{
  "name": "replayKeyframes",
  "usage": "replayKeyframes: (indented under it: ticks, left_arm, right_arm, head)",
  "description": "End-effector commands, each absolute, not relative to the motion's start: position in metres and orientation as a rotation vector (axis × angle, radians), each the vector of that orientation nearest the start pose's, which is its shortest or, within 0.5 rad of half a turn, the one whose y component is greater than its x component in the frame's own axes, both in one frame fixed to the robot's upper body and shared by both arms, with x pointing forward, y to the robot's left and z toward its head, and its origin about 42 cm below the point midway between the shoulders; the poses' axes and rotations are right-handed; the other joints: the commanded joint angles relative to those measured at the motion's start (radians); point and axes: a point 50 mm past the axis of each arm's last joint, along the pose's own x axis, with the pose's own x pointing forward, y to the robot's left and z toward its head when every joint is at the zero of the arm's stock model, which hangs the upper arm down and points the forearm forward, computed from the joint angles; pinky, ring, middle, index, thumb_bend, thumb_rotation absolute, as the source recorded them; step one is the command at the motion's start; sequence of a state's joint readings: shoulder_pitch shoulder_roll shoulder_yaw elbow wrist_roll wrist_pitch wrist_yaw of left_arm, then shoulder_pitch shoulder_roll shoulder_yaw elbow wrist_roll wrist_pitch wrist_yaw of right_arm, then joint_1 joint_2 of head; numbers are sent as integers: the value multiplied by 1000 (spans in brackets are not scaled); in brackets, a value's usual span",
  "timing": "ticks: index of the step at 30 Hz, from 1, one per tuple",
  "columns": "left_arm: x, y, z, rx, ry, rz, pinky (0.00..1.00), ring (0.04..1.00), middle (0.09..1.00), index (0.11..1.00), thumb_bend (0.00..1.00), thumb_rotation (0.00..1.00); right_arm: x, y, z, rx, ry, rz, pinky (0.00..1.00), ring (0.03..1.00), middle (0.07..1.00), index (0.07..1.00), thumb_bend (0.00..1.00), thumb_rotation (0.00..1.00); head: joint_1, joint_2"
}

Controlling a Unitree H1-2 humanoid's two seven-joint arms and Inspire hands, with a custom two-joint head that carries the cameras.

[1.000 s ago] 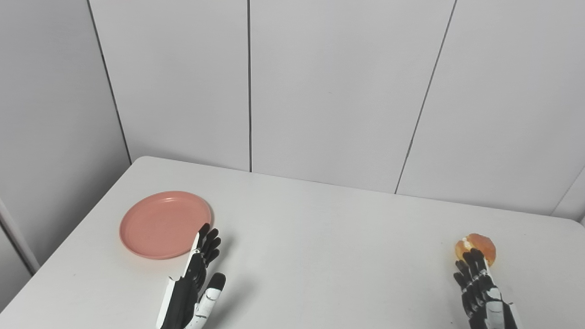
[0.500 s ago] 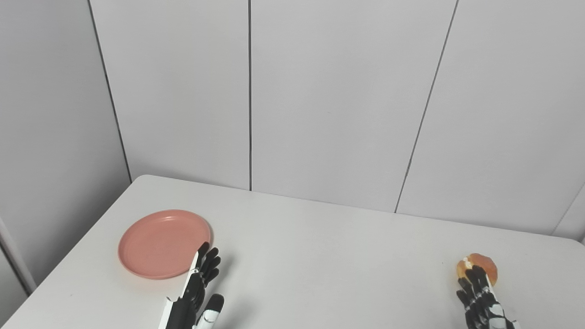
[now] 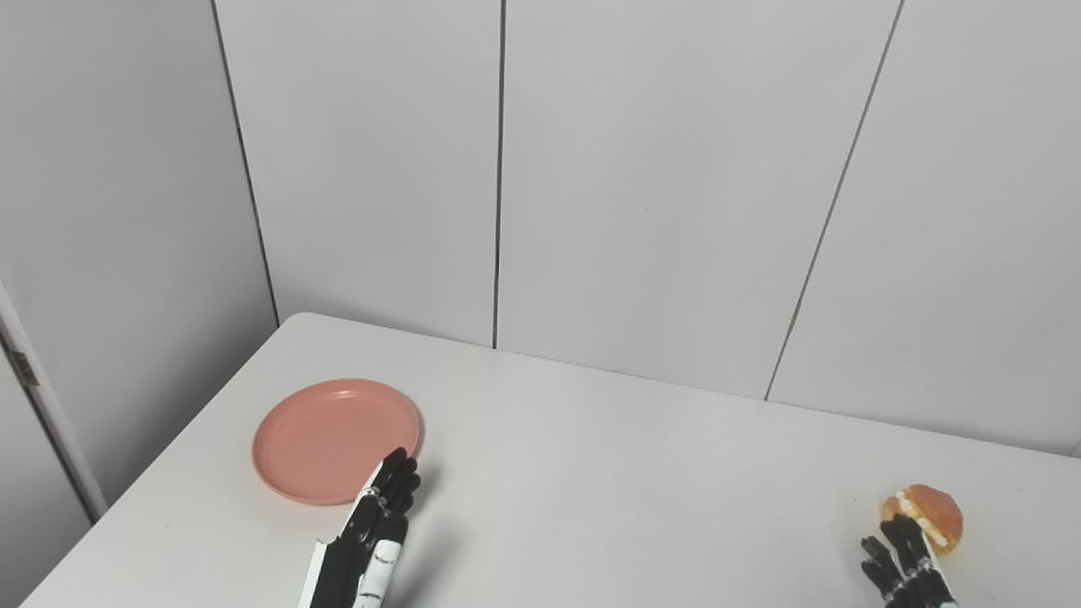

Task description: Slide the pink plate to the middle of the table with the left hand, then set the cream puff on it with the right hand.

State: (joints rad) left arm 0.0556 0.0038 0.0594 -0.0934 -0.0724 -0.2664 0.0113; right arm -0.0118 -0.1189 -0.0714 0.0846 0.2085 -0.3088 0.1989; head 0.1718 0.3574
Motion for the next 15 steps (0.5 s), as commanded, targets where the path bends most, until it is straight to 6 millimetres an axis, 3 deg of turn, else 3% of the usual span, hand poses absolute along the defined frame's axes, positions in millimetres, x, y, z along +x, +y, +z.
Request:
replayKeyframes:
  ticks: [1,7,15]
  left_arm:
    - [277,216,139,-91,-347,60,889,873,888,865,861,826]
    - [298,232,190,-64,-488,59,893,854,875,860,861,854]
    - [329,273,225,-12,-598,65,950,886,897,878,911,864]
  right_arm:
    - [246,-260,57,91,-58,65,920,912,954,948,760,1000]
    - [246,-255,57,98,-27,43,909,909,955,957,732,1000]
    - [247,-252,58,86,-10,22,841,849,893,922,729,1000]
  head:
    - [-2,1]
    - [-6,-1]
    - [-12,2]
